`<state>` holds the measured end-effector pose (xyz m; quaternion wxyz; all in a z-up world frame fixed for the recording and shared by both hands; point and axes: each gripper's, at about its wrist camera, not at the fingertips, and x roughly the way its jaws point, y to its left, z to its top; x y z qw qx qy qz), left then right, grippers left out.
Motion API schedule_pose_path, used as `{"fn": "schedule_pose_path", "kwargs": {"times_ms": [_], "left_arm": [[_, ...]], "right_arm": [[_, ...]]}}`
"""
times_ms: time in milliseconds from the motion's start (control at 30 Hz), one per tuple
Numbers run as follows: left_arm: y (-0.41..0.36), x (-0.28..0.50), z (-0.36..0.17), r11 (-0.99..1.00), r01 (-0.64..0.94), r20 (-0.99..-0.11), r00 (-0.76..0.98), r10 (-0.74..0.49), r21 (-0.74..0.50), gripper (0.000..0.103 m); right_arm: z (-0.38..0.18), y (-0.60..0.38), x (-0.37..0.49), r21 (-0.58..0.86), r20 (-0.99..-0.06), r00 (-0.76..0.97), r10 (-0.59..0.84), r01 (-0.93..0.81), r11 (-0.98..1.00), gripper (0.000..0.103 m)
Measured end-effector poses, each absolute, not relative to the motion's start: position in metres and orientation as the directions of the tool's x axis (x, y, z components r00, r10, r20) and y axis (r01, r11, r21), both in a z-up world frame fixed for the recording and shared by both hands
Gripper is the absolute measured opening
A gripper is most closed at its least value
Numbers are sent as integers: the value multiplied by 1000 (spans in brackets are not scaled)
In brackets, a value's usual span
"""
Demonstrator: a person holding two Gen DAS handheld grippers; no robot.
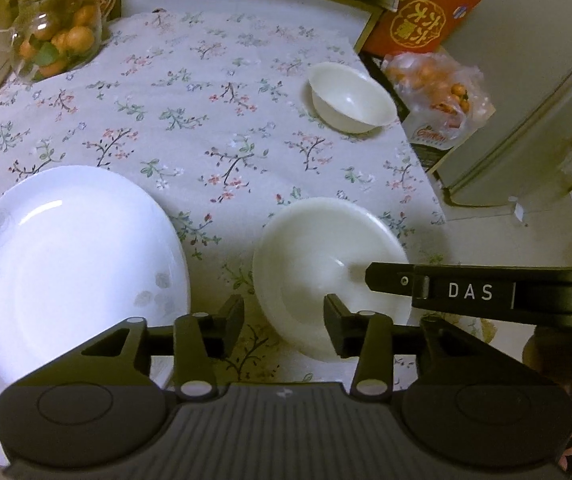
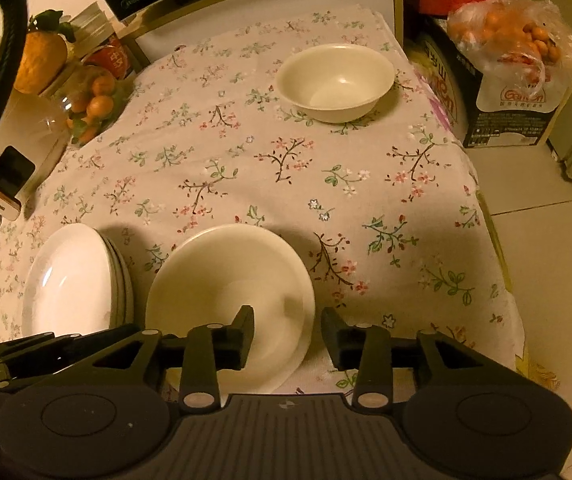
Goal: Organize plates and bowls
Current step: 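Lower the large cream bowl beside the plate stack and open both tools, then move both tools to the small cream bowl on the tablecloth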
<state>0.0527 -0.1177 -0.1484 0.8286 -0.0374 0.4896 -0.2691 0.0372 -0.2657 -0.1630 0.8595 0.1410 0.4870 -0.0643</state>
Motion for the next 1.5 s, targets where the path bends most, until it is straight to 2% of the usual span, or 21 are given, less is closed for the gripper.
{"fn": "schedule_pose_path", "kwargs": {"times_ms": [300,433,533,700,1167,1333,1500], "left_arm": [[-118,56,-146,846,405,-785,367,-499,-348,46],[-111,58,-139,846,394,-771,385,-507,-359,53],[-108,61,-132,849,385,-760,405,-508,-363,56],[-102,68,-122,850,370,-737,437,-516,-376,60],[-115,112,-100,824,350,-682,464,-565,-445,70],[-132,134,-103,848,336,-691,494,-528,-409,73],[-148,151,-104,836,361,-687,479,-546,-413,78]], "right_arm": [[-156,-270,35,198,-841,541,30,255,947,45],[-152,-273,34,213,-832,554,38,256,943,48],[-145,-276,33,234,-817,574,50,251,939,57],[-129,-276,31,231,-781,624,41,228,946,64],[-112,-301,40,293,-742,670,36,275,916,73],[-109,-321,51,300,-739,673,-5,335,893,79],[-109,-345,62,328,-737,675,-32,399,856,81]]}}
